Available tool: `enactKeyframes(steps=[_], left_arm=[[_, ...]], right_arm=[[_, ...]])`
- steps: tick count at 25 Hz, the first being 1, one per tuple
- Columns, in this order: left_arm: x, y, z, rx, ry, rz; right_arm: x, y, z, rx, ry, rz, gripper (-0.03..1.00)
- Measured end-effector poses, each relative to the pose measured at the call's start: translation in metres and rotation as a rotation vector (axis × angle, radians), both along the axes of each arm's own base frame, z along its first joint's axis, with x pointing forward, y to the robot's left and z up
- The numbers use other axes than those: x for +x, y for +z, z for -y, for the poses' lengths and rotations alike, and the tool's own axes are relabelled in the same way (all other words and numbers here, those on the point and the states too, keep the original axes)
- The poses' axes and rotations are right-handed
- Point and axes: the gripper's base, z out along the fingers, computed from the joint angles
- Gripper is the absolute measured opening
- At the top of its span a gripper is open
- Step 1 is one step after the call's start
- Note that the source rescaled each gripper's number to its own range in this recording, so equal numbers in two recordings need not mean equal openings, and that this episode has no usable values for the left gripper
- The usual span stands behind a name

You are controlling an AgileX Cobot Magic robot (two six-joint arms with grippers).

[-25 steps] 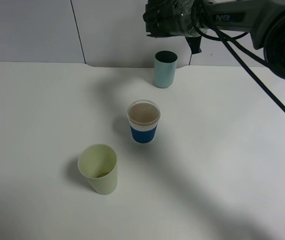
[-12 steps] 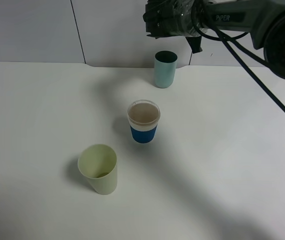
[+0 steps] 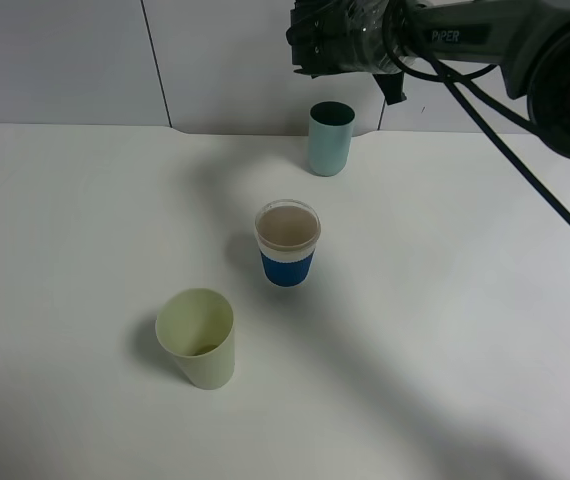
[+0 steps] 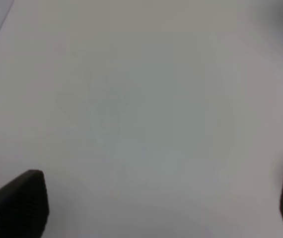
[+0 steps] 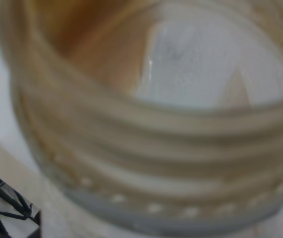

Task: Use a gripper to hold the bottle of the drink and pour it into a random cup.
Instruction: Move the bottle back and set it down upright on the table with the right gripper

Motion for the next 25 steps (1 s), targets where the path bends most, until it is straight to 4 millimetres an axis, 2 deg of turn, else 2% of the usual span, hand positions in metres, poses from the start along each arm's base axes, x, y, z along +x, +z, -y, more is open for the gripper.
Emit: enactKeyframes(steps=[25], left_arm=[[0.0, 0.0001, 0.0, 0.0, 0.0, 0.001]], right_arm=[[0.0, 0.0001, 0.0, -0.027, 0.01, -0.018, 0.0]])
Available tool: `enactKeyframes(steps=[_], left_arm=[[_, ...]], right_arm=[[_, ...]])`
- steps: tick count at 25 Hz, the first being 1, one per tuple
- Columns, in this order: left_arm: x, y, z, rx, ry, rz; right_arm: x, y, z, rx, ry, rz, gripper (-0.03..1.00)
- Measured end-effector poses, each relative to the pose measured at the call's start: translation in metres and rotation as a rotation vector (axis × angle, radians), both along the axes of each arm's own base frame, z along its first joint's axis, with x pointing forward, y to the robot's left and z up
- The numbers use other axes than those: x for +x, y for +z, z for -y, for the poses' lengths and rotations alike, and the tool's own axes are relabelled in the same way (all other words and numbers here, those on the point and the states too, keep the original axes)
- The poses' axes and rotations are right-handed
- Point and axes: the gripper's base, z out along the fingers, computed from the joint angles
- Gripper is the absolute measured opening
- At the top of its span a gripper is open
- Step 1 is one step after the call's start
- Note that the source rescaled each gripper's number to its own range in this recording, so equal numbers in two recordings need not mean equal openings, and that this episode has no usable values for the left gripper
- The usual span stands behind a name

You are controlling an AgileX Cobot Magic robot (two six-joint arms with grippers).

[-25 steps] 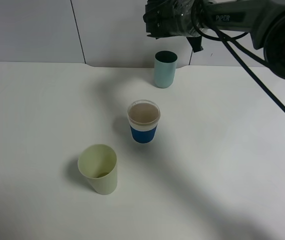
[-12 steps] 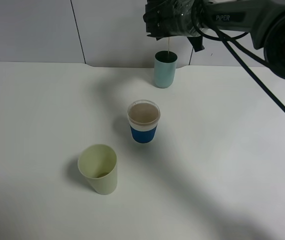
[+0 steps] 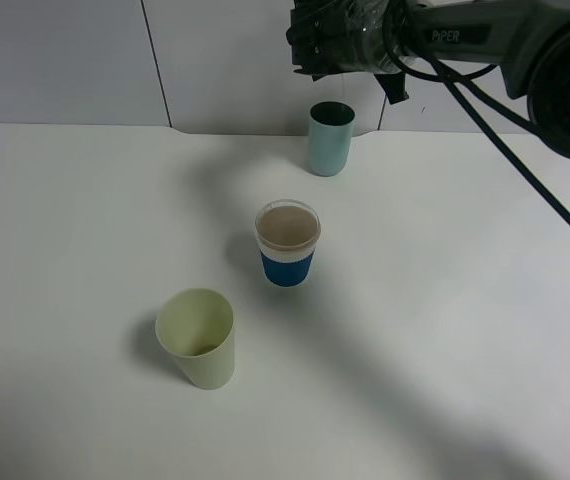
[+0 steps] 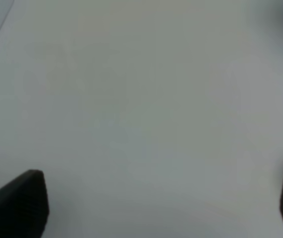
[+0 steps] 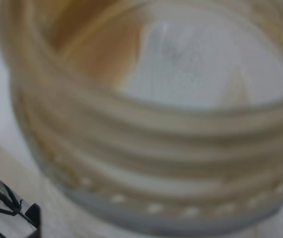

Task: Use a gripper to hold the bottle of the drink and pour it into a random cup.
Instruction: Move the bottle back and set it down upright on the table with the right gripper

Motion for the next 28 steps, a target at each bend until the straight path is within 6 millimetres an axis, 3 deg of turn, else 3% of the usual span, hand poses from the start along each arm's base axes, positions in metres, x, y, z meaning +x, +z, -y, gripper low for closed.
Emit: enactKeyframes(steps=[9, 15, 25, 28], left_arm=[[0.0, 0.0, 0.0, 0.0, 0.0, 0.0], [0.0, 0.0, 0.0, 0.0, 0.0, 0.0], [0.0, 0.0, 0.0, 0.0, 0.0, 0.0], [0.0, 0.0, 0.0, 0.0, 0.0, 0.0]], right_arm=[[-0.001, -0.002, 0.0, 0.09, -0.026, 0.028, 0.0], [0.0, -0.007, -0.004, 0.469, -0.127, 0.214, 0.0], [-0.004, -0.012, -0.005, 1.159, -0.471, 0.611, 0.0], [-0.008, 0.0, -0.002, 1.292, -0.555, 0.711, 0.0]])
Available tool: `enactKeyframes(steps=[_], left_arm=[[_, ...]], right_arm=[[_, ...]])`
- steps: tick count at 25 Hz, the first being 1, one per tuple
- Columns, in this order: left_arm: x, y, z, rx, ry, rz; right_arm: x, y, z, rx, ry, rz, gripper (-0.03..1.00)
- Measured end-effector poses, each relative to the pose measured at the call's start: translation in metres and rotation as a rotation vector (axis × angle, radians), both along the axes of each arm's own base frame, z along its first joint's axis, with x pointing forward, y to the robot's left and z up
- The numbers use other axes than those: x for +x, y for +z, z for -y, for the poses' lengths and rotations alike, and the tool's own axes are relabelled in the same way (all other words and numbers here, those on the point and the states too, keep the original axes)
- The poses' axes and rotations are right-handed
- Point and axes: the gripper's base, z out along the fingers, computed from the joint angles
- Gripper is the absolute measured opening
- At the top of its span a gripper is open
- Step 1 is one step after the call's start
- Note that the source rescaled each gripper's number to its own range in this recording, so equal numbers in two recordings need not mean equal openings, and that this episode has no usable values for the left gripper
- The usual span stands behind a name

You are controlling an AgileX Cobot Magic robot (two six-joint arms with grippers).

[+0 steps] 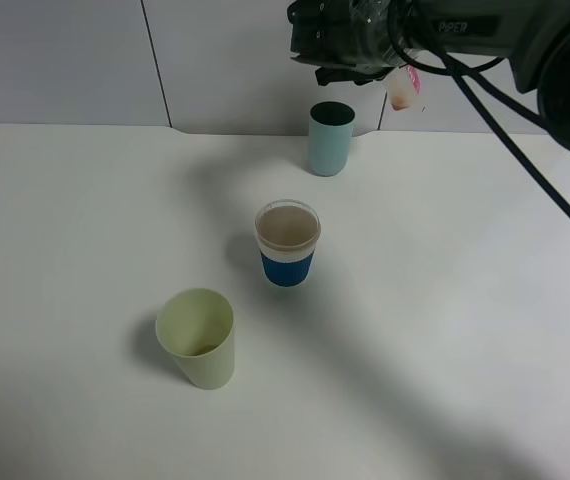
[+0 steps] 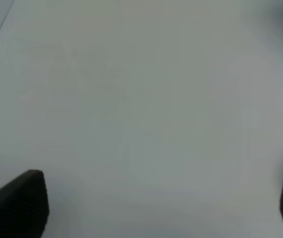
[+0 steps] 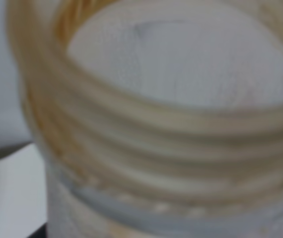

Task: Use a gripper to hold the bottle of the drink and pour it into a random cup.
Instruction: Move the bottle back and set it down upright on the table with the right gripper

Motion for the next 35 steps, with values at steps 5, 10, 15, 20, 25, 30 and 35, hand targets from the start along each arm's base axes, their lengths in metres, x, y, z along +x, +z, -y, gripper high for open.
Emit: enactKeyframes(steps=[5, 10, 15, 20, 25, 30, 35], left_arm=[[0.0, 0.0, 0.0, 0.0, 0.0, 0.0], [0.0, 0.0, 0.0, 0.0, 0.0, 0.0], [0.0, 0.0, 0.0, 0.0, 0.0, 0.0], [0.0, 0.0, 0.0, 0.0, 0.0, 0.0], [0.0, 0.0, 0.0, 0.0, 0.0, 0.0], [0.0, 0.0, 0.0, 0.0, 0.0, 0.0], [0.0, 0.0, 0.0, 0.0, 0.0, 0.0]], right_arm=[[-0.01, 0.03, 0.008, 0.059, -0.074, 0.046, 0.0], [-0.021, 0.055, 0.015, 0.13, -0.116, 0.056, 0.0], [-0.026, 0.062, 0.015, 0.15, -0.1, 0.004, 0.0], [-0.028, 0.057, 0.013, 0.157, -0.082, -0.063, 0.0], [-0.034, 0.071, 0.015, 0.194, -0.076, -0.063, 0.0], [-0.049, 0.106, 0.026, 0.252, -0.021, -0.092, 0.0], [-0.062, 0.137, 0.04, 0.285, 0.139, -0.184, 0.0]])
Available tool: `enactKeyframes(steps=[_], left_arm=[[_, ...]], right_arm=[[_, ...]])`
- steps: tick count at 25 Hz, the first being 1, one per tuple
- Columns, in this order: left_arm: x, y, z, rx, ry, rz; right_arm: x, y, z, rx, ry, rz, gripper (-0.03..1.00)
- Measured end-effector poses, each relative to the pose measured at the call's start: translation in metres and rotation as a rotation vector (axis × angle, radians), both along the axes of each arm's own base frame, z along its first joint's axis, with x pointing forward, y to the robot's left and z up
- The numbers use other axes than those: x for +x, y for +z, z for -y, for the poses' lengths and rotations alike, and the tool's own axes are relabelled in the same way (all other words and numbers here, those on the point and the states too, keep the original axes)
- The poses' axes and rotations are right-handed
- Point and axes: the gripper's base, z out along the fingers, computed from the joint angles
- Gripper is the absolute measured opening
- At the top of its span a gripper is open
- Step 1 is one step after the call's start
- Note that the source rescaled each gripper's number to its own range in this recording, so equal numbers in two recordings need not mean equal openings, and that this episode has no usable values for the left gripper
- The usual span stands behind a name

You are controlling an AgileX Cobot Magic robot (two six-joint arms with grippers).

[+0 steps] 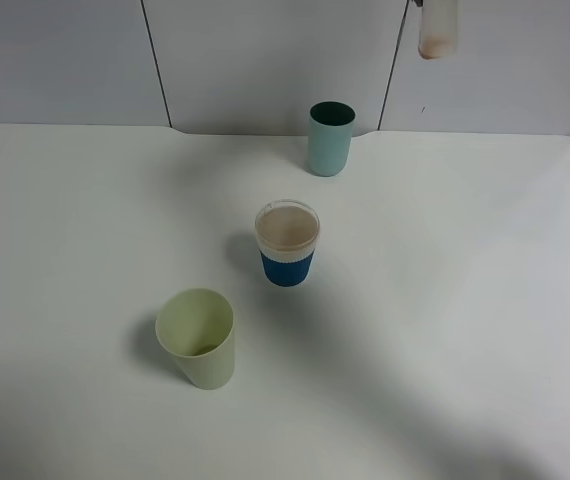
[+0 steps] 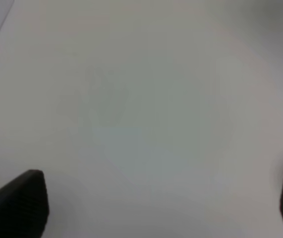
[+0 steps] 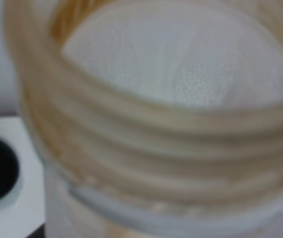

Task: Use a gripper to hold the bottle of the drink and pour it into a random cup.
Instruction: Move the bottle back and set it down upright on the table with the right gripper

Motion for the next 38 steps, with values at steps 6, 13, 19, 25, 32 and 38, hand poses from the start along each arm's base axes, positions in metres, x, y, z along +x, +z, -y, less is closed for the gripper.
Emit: enactKeyframes(steps=[6, 13, 19, 25, 32, 38], left_arm=[[0.0, 0.0, 0.0, 0.0, 0.0, 0.0], [0.0, 0.0, 0.0, 0.0, 0.0, 0.0], [0.0, 0.0, 0.0, 0.0, 0.0, 0.0], [0.0, 0.0, 0.0, 0.0, 0.0, 0.0], [0.0, 0.0, 0.0, 0.0, 0.0, -0.001], [0.0, 0.0, 0.0, 0.0, 0.0, -0.001]], right_arm=[[-0.012, 0.014, 0.014, 0.1, 0.175, -0.136, 0.0], [-0.011, 0.021, 0.035, 0.157, 0.208, -0.171, 0.0], [-0.012, 0.02, 0.034, 0.141, 0.273, -0.196, 0.0], [-0.016, 0.021, 0.018, 0.223, 0.487, -0.207, 0.0], [-0.014, -0.004, 0.032, 0.239, 0.475, -0.094, 0.0], [-0.036, -0.051, 0.052, 0.197, 0.461, -0.041, 0.0]])
